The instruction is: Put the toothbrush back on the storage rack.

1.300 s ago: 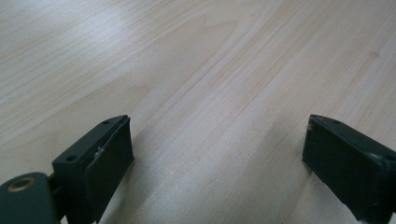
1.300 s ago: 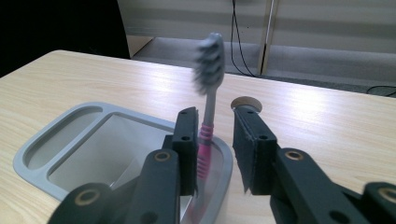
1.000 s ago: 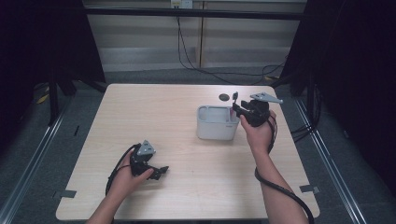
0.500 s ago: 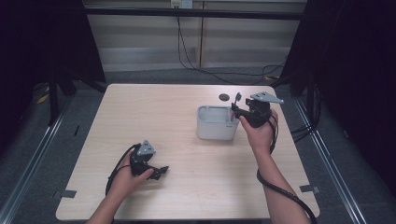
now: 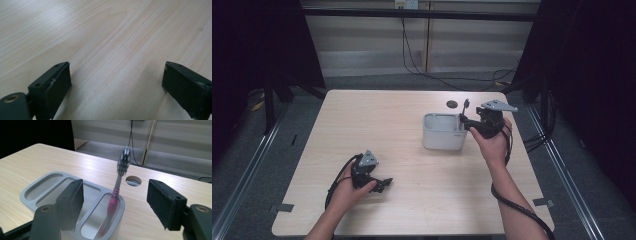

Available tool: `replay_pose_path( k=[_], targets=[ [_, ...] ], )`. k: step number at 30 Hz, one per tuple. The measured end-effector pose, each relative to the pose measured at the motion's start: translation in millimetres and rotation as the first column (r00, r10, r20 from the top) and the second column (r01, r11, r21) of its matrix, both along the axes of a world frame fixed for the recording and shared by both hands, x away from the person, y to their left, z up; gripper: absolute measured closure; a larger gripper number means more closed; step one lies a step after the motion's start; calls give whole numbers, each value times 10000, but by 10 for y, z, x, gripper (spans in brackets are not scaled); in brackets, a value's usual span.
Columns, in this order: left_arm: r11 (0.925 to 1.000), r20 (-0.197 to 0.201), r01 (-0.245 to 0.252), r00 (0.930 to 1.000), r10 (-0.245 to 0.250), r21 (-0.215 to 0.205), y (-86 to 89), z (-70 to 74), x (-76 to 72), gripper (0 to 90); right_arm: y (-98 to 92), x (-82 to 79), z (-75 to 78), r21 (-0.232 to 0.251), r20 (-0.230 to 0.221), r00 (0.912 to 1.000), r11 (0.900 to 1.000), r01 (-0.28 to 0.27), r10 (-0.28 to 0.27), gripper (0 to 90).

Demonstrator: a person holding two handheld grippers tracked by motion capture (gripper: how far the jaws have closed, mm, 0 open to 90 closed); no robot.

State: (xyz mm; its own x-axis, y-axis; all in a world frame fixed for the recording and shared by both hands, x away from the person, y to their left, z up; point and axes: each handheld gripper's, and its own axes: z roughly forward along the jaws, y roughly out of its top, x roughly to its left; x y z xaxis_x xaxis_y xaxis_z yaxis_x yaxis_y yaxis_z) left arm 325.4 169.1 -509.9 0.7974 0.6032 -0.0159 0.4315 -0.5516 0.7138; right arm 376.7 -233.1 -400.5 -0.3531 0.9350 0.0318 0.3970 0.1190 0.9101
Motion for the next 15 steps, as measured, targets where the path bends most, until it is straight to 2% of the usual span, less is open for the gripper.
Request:
replay_pose_path(
  k=[15],
  targets=[
    [10000, -4, 1, 10000, -1, -2, 0, 0, 0, 81, -38, -93, -9, 1, -242, 9988, 9991, -422, 422, 279]
  ],
)
